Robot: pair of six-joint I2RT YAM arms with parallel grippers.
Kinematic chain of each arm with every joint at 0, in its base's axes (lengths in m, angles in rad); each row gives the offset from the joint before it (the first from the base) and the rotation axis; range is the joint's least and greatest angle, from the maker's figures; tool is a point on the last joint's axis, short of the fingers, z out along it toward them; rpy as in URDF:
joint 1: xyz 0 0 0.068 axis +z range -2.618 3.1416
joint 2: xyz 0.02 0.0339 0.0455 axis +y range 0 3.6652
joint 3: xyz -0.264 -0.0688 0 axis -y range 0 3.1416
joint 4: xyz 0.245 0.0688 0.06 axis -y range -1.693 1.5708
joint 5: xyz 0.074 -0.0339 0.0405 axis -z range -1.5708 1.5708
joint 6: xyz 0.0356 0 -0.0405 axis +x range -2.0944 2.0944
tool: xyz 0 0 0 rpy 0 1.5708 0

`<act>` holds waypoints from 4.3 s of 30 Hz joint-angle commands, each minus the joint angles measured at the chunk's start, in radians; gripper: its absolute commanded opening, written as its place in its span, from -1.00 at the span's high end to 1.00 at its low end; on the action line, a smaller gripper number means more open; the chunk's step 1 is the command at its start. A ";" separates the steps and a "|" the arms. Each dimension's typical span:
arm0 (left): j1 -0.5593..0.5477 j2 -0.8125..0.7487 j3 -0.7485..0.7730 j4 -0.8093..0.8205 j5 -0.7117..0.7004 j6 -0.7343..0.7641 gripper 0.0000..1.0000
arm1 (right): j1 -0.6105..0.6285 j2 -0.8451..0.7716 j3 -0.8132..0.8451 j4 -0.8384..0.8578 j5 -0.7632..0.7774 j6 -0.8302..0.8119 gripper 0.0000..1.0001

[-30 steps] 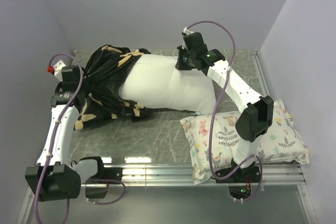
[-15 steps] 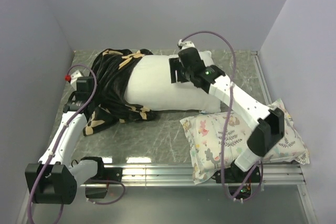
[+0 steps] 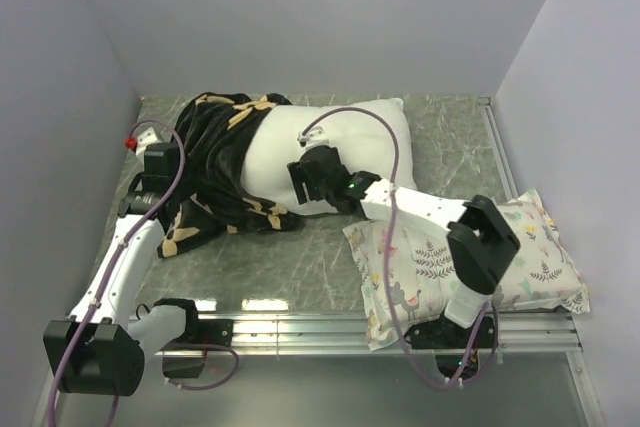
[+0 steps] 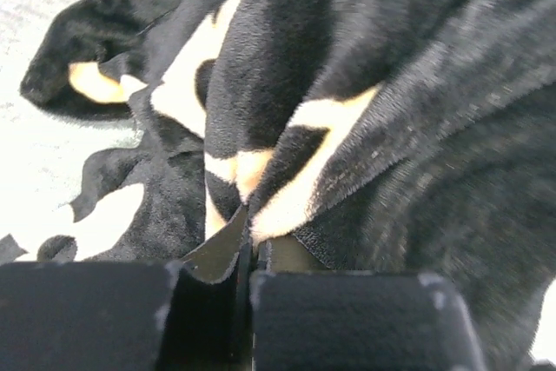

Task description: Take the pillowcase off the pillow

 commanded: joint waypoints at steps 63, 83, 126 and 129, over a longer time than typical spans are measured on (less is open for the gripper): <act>0.352 0.098 -0.019 0.032 -0.133 -0.194 0.99 | -0.257 -0.312 0.608 -0.528 0.031 0.029 1.00; 0.547 -0.017 -0.039 0.053 0.083 -0.164 0.99 | -0.441 -0.137 0.782 -0.384 -0.139 0.089 1.00; -0.720 -0.250 0.012 -0.077 -0.222 0.000 -0.75 | -0.243 -0.875 -0.388 -0.046 -0.242 0.235 -0.93; -0.751 -0.244 -0.010 -0.063 -0.240 -0.006 -0.75 | -0.245 -0.926 -0.418 -0.091 -0.208 0.230 -0.95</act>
